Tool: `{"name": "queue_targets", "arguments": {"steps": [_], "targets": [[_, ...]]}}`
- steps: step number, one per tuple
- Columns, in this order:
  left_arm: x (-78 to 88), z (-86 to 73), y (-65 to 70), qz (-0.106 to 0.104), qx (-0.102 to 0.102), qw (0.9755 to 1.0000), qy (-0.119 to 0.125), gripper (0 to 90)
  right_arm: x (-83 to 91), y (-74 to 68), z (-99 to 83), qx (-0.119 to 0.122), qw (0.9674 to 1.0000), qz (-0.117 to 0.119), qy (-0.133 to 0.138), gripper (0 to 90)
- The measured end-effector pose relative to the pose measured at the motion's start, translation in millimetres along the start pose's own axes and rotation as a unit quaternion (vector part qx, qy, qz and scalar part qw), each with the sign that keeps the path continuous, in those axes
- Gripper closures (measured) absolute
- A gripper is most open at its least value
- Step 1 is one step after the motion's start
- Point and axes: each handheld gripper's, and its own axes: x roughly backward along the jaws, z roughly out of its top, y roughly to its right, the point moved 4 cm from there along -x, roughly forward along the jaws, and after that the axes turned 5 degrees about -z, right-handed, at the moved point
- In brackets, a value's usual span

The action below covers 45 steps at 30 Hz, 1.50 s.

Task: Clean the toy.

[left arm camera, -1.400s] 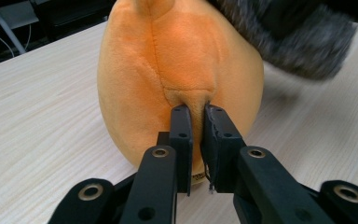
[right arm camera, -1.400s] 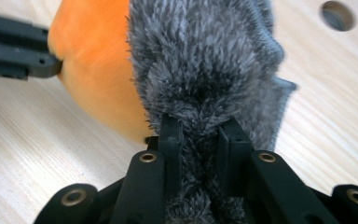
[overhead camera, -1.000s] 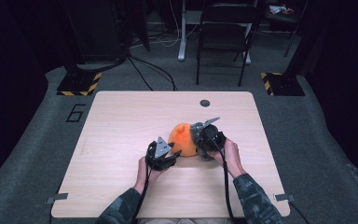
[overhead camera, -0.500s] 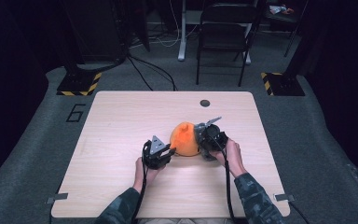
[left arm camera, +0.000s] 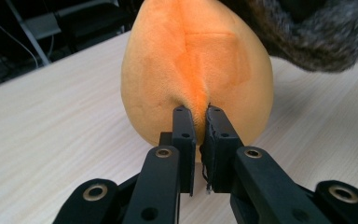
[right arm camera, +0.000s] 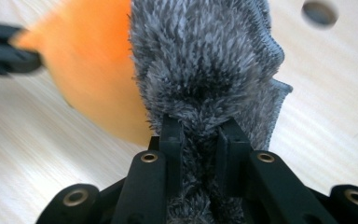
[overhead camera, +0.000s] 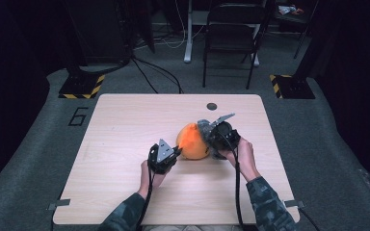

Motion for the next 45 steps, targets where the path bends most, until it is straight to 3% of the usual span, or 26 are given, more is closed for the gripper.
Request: {"name": "queue_targets", "arguments": {"steps": [5, 7, 11, 13, 17, 23, 29, 33, 35, 39, 40, 45], "targets": [[1.0, 5.5, 8.5, 0.001, -0.03, 0.9995, 0.011, 84.1, 20.5, -29.6, 12.5, 0.035, 0.9993, -0.007, 0.01, 74.8], [1.6, 7.5, 12.5, -0.001, -0.045, 0.9989, 0.01, 84.1, 24.4, -42.8, 17.1, 0.064, 0.9976, -0.007, 0.023, 74.7], [0.6, 9.7, 19.7, -0.013, -0.055, 0.9983, 0.013, 84.3, 22.7, -61.5, 18.3, 0.083, 0.9964, -0.014, 0.005, 75.0], [-0.2, 9.0, 21.6, -0.015, -0.061, 0.998, 0.003, 84.5, 12.4, -62.1, 15.4, 0.08, 0.9965, -0.024, -0.006, 75.5], [-2.4, 7.9, 22.8, -0.017, -0.062, 0.9979, 0.004, 85.0, 3.6, -50.3, 12.2, 0.065, 0.9976, -0.02, -0.013, 76.3], [-1.3, 7.2, 19.4, -0.018, -0.055, 0.9983, 0.005, 85.0, -6.7, -21.5, 3.4, 0.05, 0.9955, -0.075, -0.031, 76.4], [-1.4, 6.5, 17.9, -0.021, -0.051, 0.9984, 0.01, 84.8, -8.0, -5.8, -1.2, 0.023, 0.9974, -0.058, -0.037, 76.3], [-2.1, 6.7, 19.8, -0.024, -0.054, 0.9982, 0.011, 84.7, 8.3, -17.0, 8.0, 0.029, 0.999, -0.032, -0.007, 76.3], [-2.7, 6.6, 21.4, -0.025, -0.058, 0.9979, 0.013, 84.6, 14.4, -33.1, 12.3, 0.045, 0.9989, -0.015, -0.001, 76.3], [-2.0, 5.6, 22.0, -0.03, -0.061, 0.9977, 0.007, 84.7, 12.7, -66.2, 13.7, 0.09, 0.9957, -0.015, -0.013, 76.2], [-1.8, 5.3, 21.9, -0.03, -0.059, 0.9978, 0.008, 84.7, 11.9, -68.2, 14.0, 0.105, 0.9941, -0.025, -0.013, 76.2], [-3.2, 5.9, 25.1, -0.037, -0.069, 0.9969, 0.006, 84.8, 9.7, -62.3, 13.0, 0.098, 0.9943, -0.036, -0.018, 76.3]]}}
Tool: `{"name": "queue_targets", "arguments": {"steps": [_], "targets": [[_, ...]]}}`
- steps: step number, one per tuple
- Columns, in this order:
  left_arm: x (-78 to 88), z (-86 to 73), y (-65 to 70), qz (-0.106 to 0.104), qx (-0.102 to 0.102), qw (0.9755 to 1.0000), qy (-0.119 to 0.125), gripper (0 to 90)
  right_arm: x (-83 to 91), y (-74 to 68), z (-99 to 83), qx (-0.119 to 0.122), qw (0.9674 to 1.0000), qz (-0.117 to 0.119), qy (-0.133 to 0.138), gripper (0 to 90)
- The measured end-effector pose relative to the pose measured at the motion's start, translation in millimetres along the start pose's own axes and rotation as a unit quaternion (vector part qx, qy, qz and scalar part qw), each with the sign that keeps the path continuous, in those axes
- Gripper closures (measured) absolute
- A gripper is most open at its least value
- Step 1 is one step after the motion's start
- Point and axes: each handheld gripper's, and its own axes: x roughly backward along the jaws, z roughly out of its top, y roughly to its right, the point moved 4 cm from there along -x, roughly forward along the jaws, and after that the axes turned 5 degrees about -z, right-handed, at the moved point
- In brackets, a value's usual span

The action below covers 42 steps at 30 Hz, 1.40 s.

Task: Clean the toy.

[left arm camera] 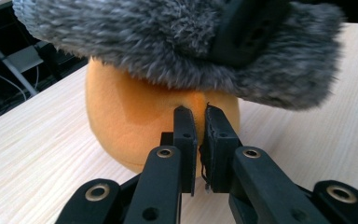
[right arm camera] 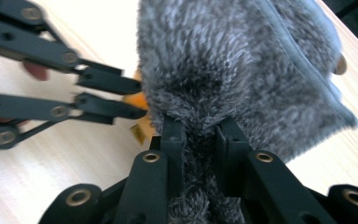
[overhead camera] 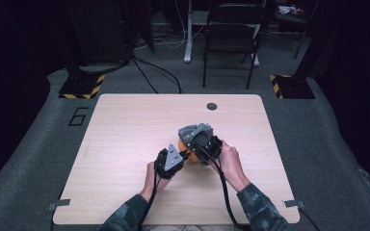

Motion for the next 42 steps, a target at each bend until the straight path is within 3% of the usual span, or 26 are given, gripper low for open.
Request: {"name": "queue_targets", "arguments": {"steps": [4, 8, 9, 13, 20, 21, 22, 25, 38, 42], "targets": [[-0.9, 0.4, 0.7, 0.0, -0.003, 1.0, 0.001, 84.9, -5.6, 11.3, -3.8, -0.014, 0.9999, -0.005, 0.0, 76.3], [0.2, -0.6, -1.2, 0.003, 0.002, 1.0, -0.001, 84.8, -11.8, 25.9, -9.4, -0.032, 0.9985, -0.044, -0.004, 76.3], [-0.5, -1.1, -1.7, 0.0, 0.006, 1.0, 0.004, 84.8, -15.5, 31.7, -12.8, -0.038, 0.9983, -0.044, -0.006, 76.3], [-0.2, -2.5, -4.2, 0.001, 0.014, 0.9999, 0.002, 84.7, -22.5, 40.5, -18.9, -0.058, 0.9983, -0.007, 0.001, 75.9], [0.4, -4.4, -13.0, 0.004, 0.037, 0.9993, 0.007, 84.5, -20.4, 41.2, -16.9, -0.076, 0.9969, 0.018, 0.007, 74.3], [0.0, -4.3, -14.2, 0.002, 0.046, 0.9989, 0.011, 84.4, -19.1, 40.3, -17.4, -0.091, 0.9955, 0.026, 0.002, 74.2], [0.3, -4.9, -16.7, 0.006, 0.048, 0.9988, 0.008, 84.3, -20.8, 43.9, -17.7, -0.08, 0.9961, 0.032, 0.016, 74.0], [1.1, -5.9, -20.9, 0.009, 0.065, 0.9978, 0.009, 84.2, -19.8, 48.8, -22.0, -0.112, 0.9921, 0.055, 0.017, 71.9], [5.2, -14.7, -37.6, 0.023, 0.109, 0.9937, 0.001, 83.9, -13.0, 71.1, -37.2, -0.15, 0.987, 0.052, 0.024, 72.5], [7.3, -18.7, -42.8, 0.023, 0.123, 0.9921, -0.005, 83.8, -7.9, 79.3, -44.6, -0.165, 0.9852, 0.039, 0.026, 72.3]]}}
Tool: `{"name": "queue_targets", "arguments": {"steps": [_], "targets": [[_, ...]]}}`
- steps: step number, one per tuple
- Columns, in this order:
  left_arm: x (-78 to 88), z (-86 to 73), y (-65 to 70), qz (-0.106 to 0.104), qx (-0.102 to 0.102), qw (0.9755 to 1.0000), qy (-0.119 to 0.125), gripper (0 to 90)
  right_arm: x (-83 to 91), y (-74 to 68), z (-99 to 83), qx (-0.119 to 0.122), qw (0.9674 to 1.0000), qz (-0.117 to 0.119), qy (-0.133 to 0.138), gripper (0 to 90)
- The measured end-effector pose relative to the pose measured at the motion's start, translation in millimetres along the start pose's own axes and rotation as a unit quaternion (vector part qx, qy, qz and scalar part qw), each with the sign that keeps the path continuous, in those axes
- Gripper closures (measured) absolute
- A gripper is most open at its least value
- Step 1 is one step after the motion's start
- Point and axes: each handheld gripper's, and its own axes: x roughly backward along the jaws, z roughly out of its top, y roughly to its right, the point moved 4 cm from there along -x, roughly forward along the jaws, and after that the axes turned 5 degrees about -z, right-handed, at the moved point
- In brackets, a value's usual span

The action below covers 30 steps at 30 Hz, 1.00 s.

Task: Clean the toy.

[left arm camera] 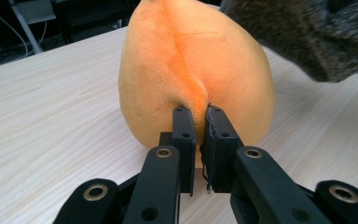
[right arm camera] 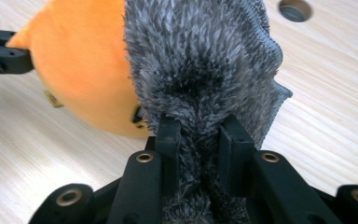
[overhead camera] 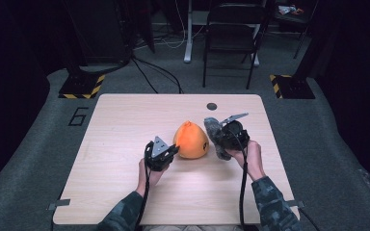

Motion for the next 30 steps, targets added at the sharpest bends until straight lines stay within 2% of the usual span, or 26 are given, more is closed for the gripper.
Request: {"name": "queue_targets", "arguments": {"steps": [5, 9, 13, 17, 21, 23, 26, 29, 30], "targets": [[0.8, -2.0, -4.0, 0.004, 0.01, 0.9999, 0.0, 83.5, 3.9, 17.7, -14.1, -0.008, 0.9998, -0.014, -0.009, 72.1], [1.0, -2.6, -5.6, 0.004, 0.013, 0.9999, -0.003, 83.3, 1.4, 36.9, -28.1, -0.034, 0.9991, -0.018, -0.016, 71.6], [2.2, -4.1, -7.8, 0.002, 0.016, 0.9998, -0.01, 83.2, -8.7, 57.6, -44.1, -0.067, 0.9969, -0.017, -0.038, 70.5], [3.6, -8.5, -13.5, 0.008, 0.031, 0.9993, -0.018, 83.2, -19.4, 72.1, -58.2, -0.092, 0.9947, -0.016, -0.044, 68.8], [4.5, -14.6, -20.4, 0.016, 0.048, 0.9982, -0.033, 83.0, -30.9, 80.3, -65.8, -0.114, 0.9921, -0.007, -0.05, 67.3], [5.5, -16.7, -23.3, 0.018, 0.05, 0.9975, -0.046, 82.9, -36.6, 82.7, -68.4, -0.121, 0.9912, -0.006, -0.054, 65.5], [4.8, -19.0, -25.5, 0.021, 0.058, 0.9966, -0.055, 82.7, -46.7, 80.9, -71.7, -0.101, 0.9915, -0.007, -0.082, 57.9], [3.4, -22.0, -28.5, 0.027, 0.066, 0.9953, -0.066, 82.5, -53.9, 78.3, -73.5, -0.106, 0.99, -0.004, -0.093, 53.6], [2.9, -22.9, -30.1, 0.029, 0.067, 0.995, -0.069, 82.2, -55.9, 79.3, -73.6, -0.098, 0.9909, -0.01, -0.092, 51.6]]}}
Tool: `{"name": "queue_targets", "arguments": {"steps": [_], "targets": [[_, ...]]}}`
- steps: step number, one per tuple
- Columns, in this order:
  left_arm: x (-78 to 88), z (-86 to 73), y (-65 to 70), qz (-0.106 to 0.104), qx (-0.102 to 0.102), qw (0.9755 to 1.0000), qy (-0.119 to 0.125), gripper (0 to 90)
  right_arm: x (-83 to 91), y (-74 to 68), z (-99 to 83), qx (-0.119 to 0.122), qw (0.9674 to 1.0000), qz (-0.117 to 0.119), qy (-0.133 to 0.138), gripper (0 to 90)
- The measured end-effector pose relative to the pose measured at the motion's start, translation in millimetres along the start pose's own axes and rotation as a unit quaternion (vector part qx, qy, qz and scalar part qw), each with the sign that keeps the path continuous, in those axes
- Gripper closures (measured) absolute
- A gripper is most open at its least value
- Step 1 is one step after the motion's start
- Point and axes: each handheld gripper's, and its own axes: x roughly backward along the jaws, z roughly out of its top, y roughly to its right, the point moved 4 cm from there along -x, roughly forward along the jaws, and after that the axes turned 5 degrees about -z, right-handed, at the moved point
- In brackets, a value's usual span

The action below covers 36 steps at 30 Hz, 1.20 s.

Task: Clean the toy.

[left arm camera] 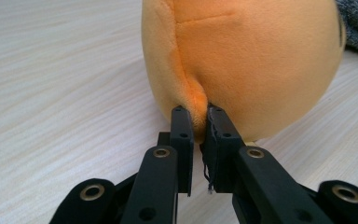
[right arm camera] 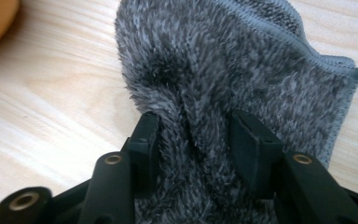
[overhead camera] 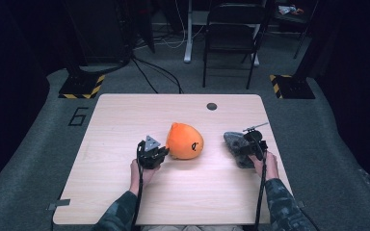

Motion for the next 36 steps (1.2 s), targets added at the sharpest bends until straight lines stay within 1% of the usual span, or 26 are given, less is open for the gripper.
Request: {"name": "queue_targets", "arguments": {"steps": [1, 2, 3, 4, 5, 6, 7, 8, 10, 12, 15, 17, 18, 19, 21, 22, 26, 27, 28, 29, 30, 31, 32, 33, 35, 36], "targets": [[0.1, -0.6, -1.4, 0.001, 0.004, 1.0, 0.0, 81.9, -0.5, -1.1, -0.1, -0.003, 1.0, 0.001, -0.002, 49.6], [0.2, -0.9, -2.1, -0.001, 0.007, 1.0, 0.002, 81.7, -1.4, -0.9, 0.3, 0.003, 1.0, 0.003, 0.002, 42.8], [0.5, -1.1, -2.8, -0.002, 0.008, 1.0, 0.002, 81.8, -1.2, -1.9, 0.4, 0.004, 0.9999, 0.016, 0.004, 33.8], [0.5, -1.1, -3.1, -0.003, 0.01, 0.9999, 0.005, 81.9, 1.0, -3.5, -0.2, 0.013, 0.9988, 0.046, 0.014, 26.5], [0.6, -0.8, -2.8, -0.007, 0.01, 0.9999, 0.007, 82.2, 3.5, -3.9, -0.1, 0.017, 0.9982, 0.053, 0.023, 27.6], [0.8, -0.3, -1.9, -0.007, 0.01, 0.9999, 0.01, 82.6, 5.8, -3.7, 0.6, 0.021, 0.9988, 0.038, 0.024, 31.3], [1.7, 0.3, -1.6, -0.009, 0.011, 0.9998, 0.012, 83.6, 7.6, -3.2, 1.9, 0.027, 0.999, 0.007, 0.036, 30.9], [1.8, 1.4, -0.3, -0.014, 0.015, 0.9996, 0.02, 84.4, 9.6, -3.4, 2.2, 0.028, 0.9988, 0.004, 0.041, 28.9], [4.0, 6.1, 2.9, -0.026, 0.019, 0.999, 0.03, 85.4, 15.7, -3.5, 2.8, 0.018, 0.9987, 0.003, 0.047, 28.9], [7.2, 13.5, 8.1, -0.045, 0.03, 0.9975, 0.045, 85.7, 22.4, -4.8, 3.2, 0.023, 0.9983, -0.003, 0.054, 25.6], [11.3, 23.5, 20.6, -0.055, 0.019, 0.997, 0.051, 86.0, 31.7, -7.4, 2.0, 0.02, 0.9976, -0.01, 0.065, 24.0], [14.7, 28.1, 27.3, -0.061, 0.014, 0.9967, 0.053, 86.0, 38.2, -9.2, -1.0, 0.006, 0.9975, -0.011, 0.069, 24.9], [16.4, 30.2, 30.2, -0.063, 0.014, 0.9964, 0.056, 86.1, 41.7, -9.6, -3.1, 0.004, 0.9972, -0.008, 0.075, 23.4], [18.7, 31.9, 31.8, -0.065, 0.011, 0.9961, 0.057, 86.1, 44.9, -10.0, -5.4, 0.001, 0.997, -0.012, 0.077, 23.2], [24.2, 34.7, 33.7, -0.069, 0.015, 0.9956, 0.062, 86.1, 51.7, -11.0, -11.2, -0.016, 0.9965, -0.011, 0.082, 23.2], [26.7, 35.6, 34.4, -0.071, 0.017, 0.9953, 0.064, 86.1, 54.5, -10.3, -14.4, -0.014, 0.9961, -0.011, 0.087, 23.0], [37.4, 36.2, 36.0, -0.086, 0.027, 0.9934, 0.071, 86.1, 61.5, -8.1, -33.8, -0.032, 0.9958, -0.016, 0.085, 22.2], [39.8, 36.0, 35.8, -0.091, 0.033, 0.9925, 0.074, 86.1, 61.2, -8.4, -38.1, -0.037, 0.9963, -0.021, 0.075, 22.2], [41.4, 35.7, 36.4, -0.094, 0.036, 0.9921, 0.074, 86.1, 60.6, -7.9, -43.6, -0.037, 0.9966, -0.027, 0.069, 22.0], [45.0, 34.5, 37.4, -0.1, 0.044, 0.9911, 0.077, 86.1, 59.4, -6.2, -47.4, -0.031, 0.9965, -0.032, 0.071, 21.4], [46.4, 34.1, 37.6, -0.102, 0.044, 0.9908, 0.078, 86.1, 57.4, -4.9, -55.1, -0.034, 0.9969, -0.044, 0.055, 21.3], [49.2, 33.3, 38.3, -0.103, 0.038, 0.991, 0.077, 86.0, 56.0, -3.3, -58.1, -0.034, 0.9969, -0.048, 0.053, 21.3], [50.9, 32.7, 39.3, -0.107, 0.044, 0.9902, 0.079, 86.0, 54.7, -2.7, -63.8, -0.044, 0.9969, -0.048, 0.044, 21.2], [52.8, 32.2, 40.8, -0.114, 0.051, 0.9888, 0.081, 86.0, 53.7, -1.4, -66.9, -0.043, 0.9969, -0.051, 0.043, 21.2], [55.8, 32.2, 44.5, -0.124, 0.051, 0.9875, 0.084, 86.0, 49.4, 1.4, -75.1, -0.037, 0.9968, -0.061, 0.035, 20.9], [57.2, 32.5, 47.5, -0.133, 0.057, 0.9858, 0.085, 86.0, 48.1, 1.9, -77.3, -0.036, 0.9969, -0.062, 0.032, 20.9]]}}
